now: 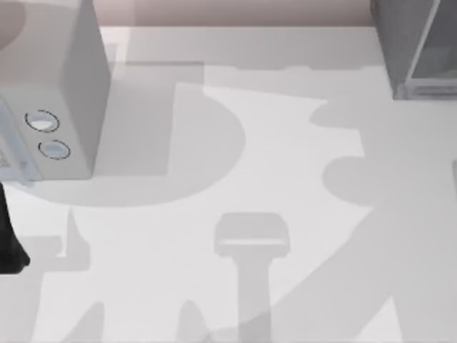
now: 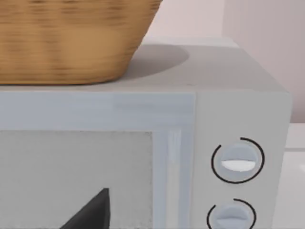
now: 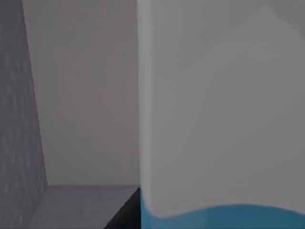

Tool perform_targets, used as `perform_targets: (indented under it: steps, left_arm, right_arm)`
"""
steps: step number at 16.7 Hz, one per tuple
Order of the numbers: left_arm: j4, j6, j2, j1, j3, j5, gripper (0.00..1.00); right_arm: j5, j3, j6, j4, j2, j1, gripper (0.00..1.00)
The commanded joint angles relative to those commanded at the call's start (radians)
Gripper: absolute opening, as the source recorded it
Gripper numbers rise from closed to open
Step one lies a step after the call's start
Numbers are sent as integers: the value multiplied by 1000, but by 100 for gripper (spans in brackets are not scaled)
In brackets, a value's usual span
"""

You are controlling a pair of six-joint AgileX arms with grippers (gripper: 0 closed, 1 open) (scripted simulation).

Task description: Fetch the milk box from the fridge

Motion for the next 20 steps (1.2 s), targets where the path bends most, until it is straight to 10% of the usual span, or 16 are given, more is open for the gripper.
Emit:
perform_targets:
  steps: [20]
  left_arm:
    - [0, 0, 0, 0, 0, 0, 100]
  right_arm:
    - [-9, -456, -2, -13, -464, 8, 0]
